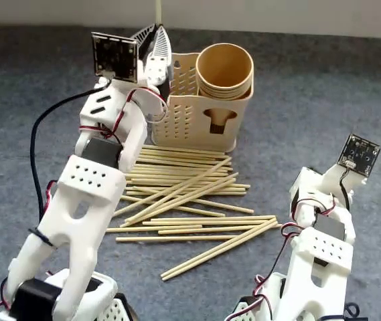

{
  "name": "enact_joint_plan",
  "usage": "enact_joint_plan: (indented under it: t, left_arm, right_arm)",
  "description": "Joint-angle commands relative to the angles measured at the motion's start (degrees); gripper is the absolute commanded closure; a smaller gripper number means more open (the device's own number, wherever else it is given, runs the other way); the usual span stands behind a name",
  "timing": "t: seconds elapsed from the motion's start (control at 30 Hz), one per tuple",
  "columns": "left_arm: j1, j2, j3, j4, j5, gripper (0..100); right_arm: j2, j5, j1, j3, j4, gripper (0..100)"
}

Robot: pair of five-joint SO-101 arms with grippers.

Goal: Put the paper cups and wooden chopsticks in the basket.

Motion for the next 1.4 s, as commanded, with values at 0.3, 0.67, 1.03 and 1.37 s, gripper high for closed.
enact_joint_plan:
  t: [0.3, 0.67, 1.03, 1.37]
  left_arm:
    - [-1.71, 5.23, -2.42, 1.58, 0.88, 93]
    - [-1.36, -0.48, -3.30, 12.84, 0.88, 91]
    - [4.00, -13.05, -3.21, 31.56, 0.62, 91]
    - [11.65, -17.36, -3.12, 47.30, 0.44, 91]
  right_arm:
    - [-1.10, 0.00, -0.75, -0.57, -1.36, 98.5]
    - [-1.10, 0.00, -0.75, -0.75, -1.36, 98.5]
    - [-1.10, 0.00, -0.40, -1.01, -1.36, 98.5]
    - [-1.10, 0.00, -0.40, -1.01, -1.36, 98.5]
